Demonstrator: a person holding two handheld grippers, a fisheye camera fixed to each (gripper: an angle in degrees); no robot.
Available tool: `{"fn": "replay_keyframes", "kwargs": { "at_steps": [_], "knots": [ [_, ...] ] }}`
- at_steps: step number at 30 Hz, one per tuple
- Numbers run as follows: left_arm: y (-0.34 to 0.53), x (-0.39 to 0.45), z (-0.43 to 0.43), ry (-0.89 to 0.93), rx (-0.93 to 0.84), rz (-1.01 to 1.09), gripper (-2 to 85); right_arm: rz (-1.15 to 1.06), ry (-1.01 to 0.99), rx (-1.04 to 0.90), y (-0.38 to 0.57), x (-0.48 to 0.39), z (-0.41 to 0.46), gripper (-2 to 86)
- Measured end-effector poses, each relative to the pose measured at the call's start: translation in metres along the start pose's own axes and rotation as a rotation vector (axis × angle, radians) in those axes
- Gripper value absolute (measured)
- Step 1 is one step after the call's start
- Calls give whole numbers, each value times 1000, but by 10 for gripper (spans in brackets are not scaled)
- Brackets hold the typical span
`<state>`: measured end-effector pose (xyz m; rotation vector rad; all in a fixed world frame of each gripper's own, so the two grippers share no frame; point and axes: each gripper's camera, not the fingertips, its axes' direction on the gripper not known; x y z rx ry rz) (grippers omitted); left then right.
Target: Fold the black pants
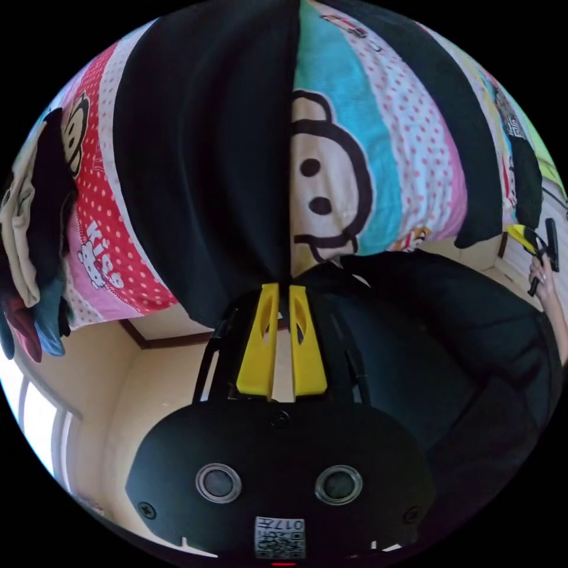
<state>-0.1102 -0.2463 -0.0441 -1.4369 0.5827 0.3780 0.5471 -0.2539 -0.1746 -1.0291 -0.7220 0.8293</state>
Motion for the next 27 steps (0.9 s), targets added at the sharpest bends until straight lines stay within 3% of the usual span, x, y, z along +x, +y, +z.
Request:
{"fn": "replay_keyframes", "kwargs": {
  "at_steps": [2, 4, 6, 9, 12, 14, 17, 20, 24, 27],
  "knots": [
    [11, 3, 26, 98, -160, -10, 27, 2, -32, -24, 1, 10, 8, 107],
    [27, 10, 50, 75, -254, -12, 16, -4, -67, -67, 3, 18, 20, 101],
    [47, 21, 60, 44, -241, 39, 5, -41, -88, -78, 10, 22, 28, 70],
    [75, 28, 53, 82, -155, 38, -3, -68, -99, -21, 28, 21, 22, 43],
    [90, 30, 14, 309, 27, -4, 5, -231, -190, 60, 62, -4, 1, 35],
    [86, 46, -29, 452, 177, 25, 63, -345, -245, 116, 83, -30, -15, 33],
    [60, 78, -78, 505, 281, 60, 154, -496, -225, 135, 104, -79, -27, 31],
    [17, 118, -110, 542, 323, 150, 166, -622, -227, 77, 103, -122, -18, 29],
    [-45, 171, -95, 511, 153, 246, 167, -691, -328, 17, 103, -162, -3, 28],
    [-65, 199, -61, 352, -14, 271, 80, -671, -254, -26, 116, -171, 8, 26]
  ]
}}
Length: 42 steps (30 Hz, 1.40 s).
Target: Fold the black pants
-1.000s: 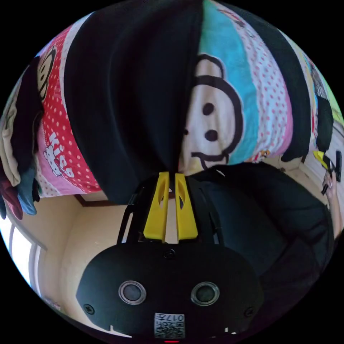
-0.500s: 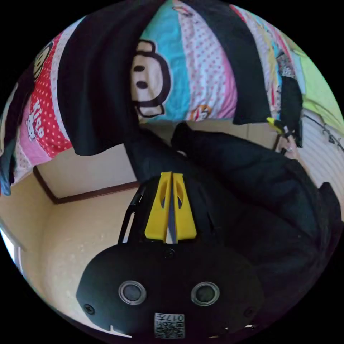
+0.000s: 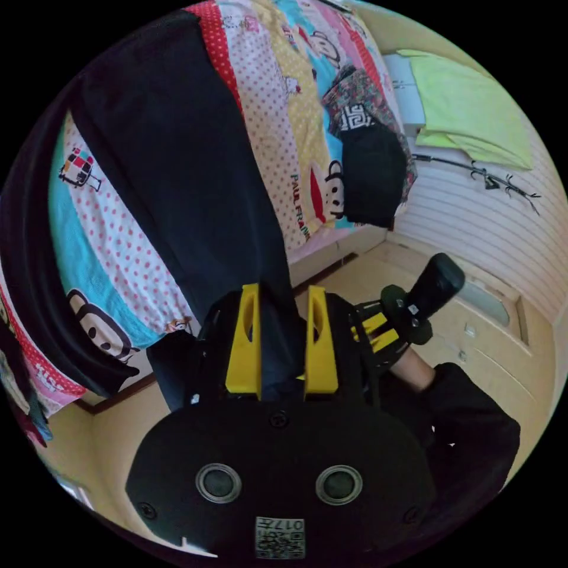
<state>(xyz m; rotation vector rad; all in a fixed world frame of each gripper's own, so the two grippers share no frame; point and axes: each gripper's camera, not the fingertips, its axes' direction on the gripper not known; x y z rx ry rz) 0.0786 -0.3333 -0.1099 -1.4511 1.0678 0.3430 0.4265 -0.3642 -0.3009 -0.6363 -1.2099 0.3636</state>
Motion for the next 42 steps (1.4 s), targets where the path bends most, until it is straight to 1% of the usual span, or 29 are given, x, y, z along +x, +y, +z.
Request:
{"fn": "replay_keyframes", "kwargs": {
  "at_steps": [1, 3, 5, 6, 7, 8, 10, 12, 13, 15, 16, 17, 18, 19, 21, 23, 25, 28, 29, 32, 34, 35, 37, 39, 42],
  "knots": [
    [4, 2, 9, -54, -17, 17, 22, 7, 13, -35, 3, 2, 2, 26],
    [18, 1, 18, -75, -8, 74, 9, 51, -14, -199, 15, 19, 3, 23],
    [38, -10, 26, -68, 1, 103, 1, 7, -83, -312, 18, 24, -6, 21],
    [43, -13, 26, -53, 8, 109, 0, 3, -30, -314, 12, 26, -20, 22],
    [53, -21, 23, -14, 36, 112, -1, 11, 9, -294, 5, 29, -29, 23],
    [61, -29, 19, 26, 64, 117, -2, 39, 61, -235, -16, 38, -48, 28],
    [73, -38, 10, 79, 112, 129, -3, 68, 56, -144, -63, 58, -73, 43],
    [84, -48, 2, 115, 156, 133, -3, 88, 53, -3, -147, 88, -94, 74],
    [91, -54, -2, 142, 182, 128, -3, 95, 54, 34, -169, 96, -97, 84],
    [100, -65, -8, 191, 215, 122, -3, 168, 31, 158, -256, 132, -99, 118],
    [106, -72, -12, 219, 237, 122, -3, 177, 22, 179, -276, 140, -98, 124],
    [110, -79, -16, 243, 258, 131, -3, 195, 40, 215, -314, 155, -93, 132],
    [112, -84, -19, 256, 267, 137, -3, 212, 99, 241, -347, 167, -86, 137],
    [115, -93, -23, 291, 280, 148, -3, 222, 138, 246, -363, 172, -82, 138],
    [119, -115, -29, 385, 293, 138, -3, 316, 319, 274, -417, 198, -67, 141],
    [125, -150, -34, 571, 309, 109, -3, 369, 382, 337, -444, 213, -59, 137],
    [132, -175, -36, 690, 330, 105, -4, 370, 386, 371, -465, 222, -48, 121],
    [152, -219, -40, 817, 378, 65, -3, 326, 370, 421, -492, 217, -25, 71],
    [164, -239, -40, 875, 407, 36, -3, 311, 294, 446, -503, 215, -14, 54],
    [200, -290, -40, 1009, 487, -40, -3, 195, 71, 474, -536, 197, 26, 40],
    [225, -324, -37, 1053, 551, -124, -3, 138, -5, 447, -561, 183, 60, 37],
    [240, -343, -34, 1044, 576, -194, -3, 114, -22, 403, -580, 173, 88, 36],
    [260, -368, -31, 995, 606, -290, -3, 89, 7, 310, -608, 159, 136, 34],
    [274, -389, -30, 948, 627, -345, -3, 99, 112, 241, -633, 146, 200, 33],
    [287, -426, -24, 905, 632, -435, -3, 141, 63, 193, -650, 154, 268, 33]
  ]
}}
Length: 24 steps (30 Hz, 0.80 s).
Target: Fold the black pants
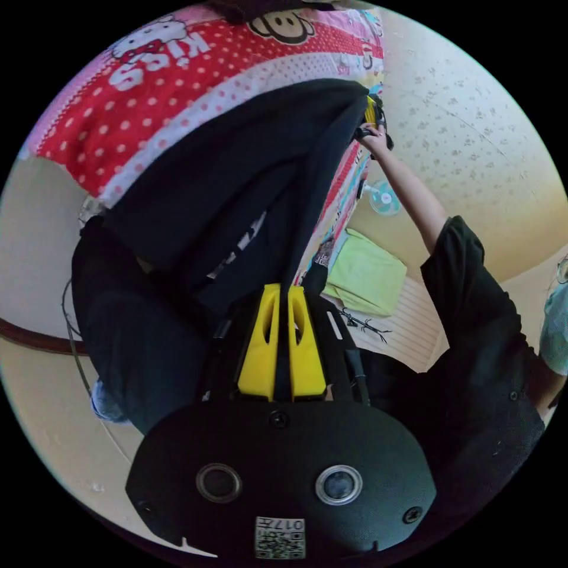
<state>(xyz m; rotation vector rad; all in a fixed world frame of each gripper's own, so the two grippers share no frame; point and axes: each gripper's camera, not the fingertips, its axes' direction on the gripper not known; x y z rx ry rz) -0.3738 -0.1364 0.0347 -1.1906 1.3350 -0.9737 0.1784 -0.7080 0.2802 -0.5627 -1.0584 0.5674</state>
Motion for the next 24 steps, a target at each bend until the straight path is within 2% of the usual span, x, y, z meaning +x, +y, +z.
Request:
{"fn": "replay_keyframes", "kwargs": {
  "at_steps": [3, 6, 8, 11, 12, 15, 17, 20, 21, 23, 24],
  "knots": [
    [-10, -17, -22, -74, 33, -4, -1, 27, -21, -26, 2, 7, 36, 36],
    [-21, -29, -25, -128, 29, -9, 5, -9, -130, -70, 10, 16, 34, 46],
    [-23, -30, -26, -238, 50, -49, 12, -40, -147, -135, 22, 14, 23, 56],
    [-12, -18, -46, -458, 200, -93, 22, -129, -54, -303, 66, 5, -8, 71],
    [-13, -13, -47, -475, 204, -67, 34, -121, -4, -334, 93, 9, -27, 78],
    [-32, 19, -45, -519, 204, 128, 78, 29, 74, -228, 176, 37, -84, 119],
    [-60, 48, -33, -494, 187, 297, 98, 120, 42, -136, 234, 55, -106, 136],
    [-104, 76, -2, -494, 106, 447, 106, 209, -20, -191, 324, 74, -83, 142],
    [-112, 78, 7, -499, 82, 460, 106, 218, -66, -171, 353, 75, -69, 138],
    [-135, 73, 52, -508, -79, 450, 106, 253, -166, -114, 383, 77, -52, 124],
    [-136, 72, 62, -510, -110, 452, 106, 255, -232, -161, 392, 77, -37, 103]
  ]
}}
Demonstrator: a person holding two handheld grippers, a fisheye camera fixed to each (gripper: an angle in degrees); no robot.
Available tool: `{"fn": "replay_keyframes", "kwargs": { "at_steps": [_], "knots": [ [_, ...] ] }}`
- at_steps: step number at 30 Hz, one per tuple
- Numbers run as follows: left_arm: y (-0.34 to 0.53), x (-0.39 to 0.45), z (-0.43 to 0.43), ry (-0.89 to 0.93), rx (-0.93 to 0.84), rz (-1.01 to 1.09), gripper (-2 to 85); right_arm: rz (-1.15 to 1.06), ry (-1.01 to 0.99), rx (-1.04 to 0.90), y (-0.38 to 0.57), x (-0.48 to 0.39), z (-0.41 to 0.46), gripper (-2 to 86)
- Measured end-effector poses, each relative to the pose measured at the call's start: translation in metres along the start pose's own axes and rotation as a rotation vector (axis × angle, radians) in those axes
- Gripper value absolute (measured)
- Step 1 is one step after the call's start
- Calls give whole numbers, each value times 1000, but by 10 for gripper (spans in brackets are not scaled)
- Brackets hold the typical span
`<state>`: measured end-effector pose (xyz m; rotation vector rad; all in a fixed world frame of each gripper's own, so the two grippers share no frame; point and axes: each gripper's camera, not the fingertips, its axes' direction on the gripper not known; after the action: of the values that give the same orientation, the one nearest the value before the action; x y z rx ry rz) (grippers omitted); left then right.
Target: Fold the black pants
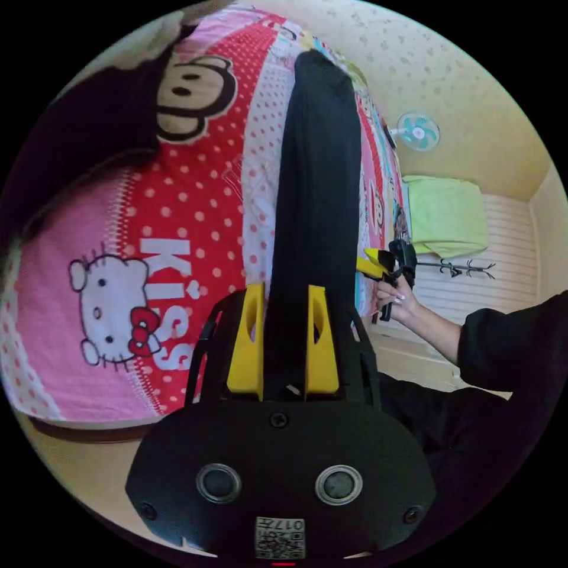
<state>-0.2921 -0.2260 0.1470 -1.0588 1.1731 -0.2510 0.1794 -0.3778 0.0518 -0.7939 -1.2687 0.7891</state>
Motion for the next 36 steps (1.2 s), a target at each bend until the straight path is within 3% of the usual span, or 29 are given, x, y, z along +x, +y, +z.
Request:
{"fn": "replay_keyframes", "kwargs": {
  "at_steps": [3, 6, 10, 13, 15, 18, 25, 36],
  "knots": [
    [11, 23, 10, -76, -41, 58, 72, -76, 65, -218, 18, -10, 28, 49],
    [29, 43, 22, -62, -209, 116, 53, -91, 66, -209, 47, -21, 5, 39],
    [48, 52, 53, -41, -549, 88, 55, -70, 229, -306, 82, -10, -9, 42],
    [42, 51, 26, -156, -408, 84, 66, -21, 133, -206, 84, 3, -48, 62],
    [25, 48, 0, -134, -268, 85, 87, -52, 114, -2, 69, 4, -92, 87],
    [-13, 33, -17, -45, -133, 50, 120, -54, 128, 110, 31, 16, -122, 119],
    [-52, 28, 9, 30, -262, 12, 140, -98, -76, -27, -60, 28, -71, 117],
    [-7, 15, -11, 193, -67, 35, 159, -79, -28, 27, -22, 40, -80, 120]
  ]
}}
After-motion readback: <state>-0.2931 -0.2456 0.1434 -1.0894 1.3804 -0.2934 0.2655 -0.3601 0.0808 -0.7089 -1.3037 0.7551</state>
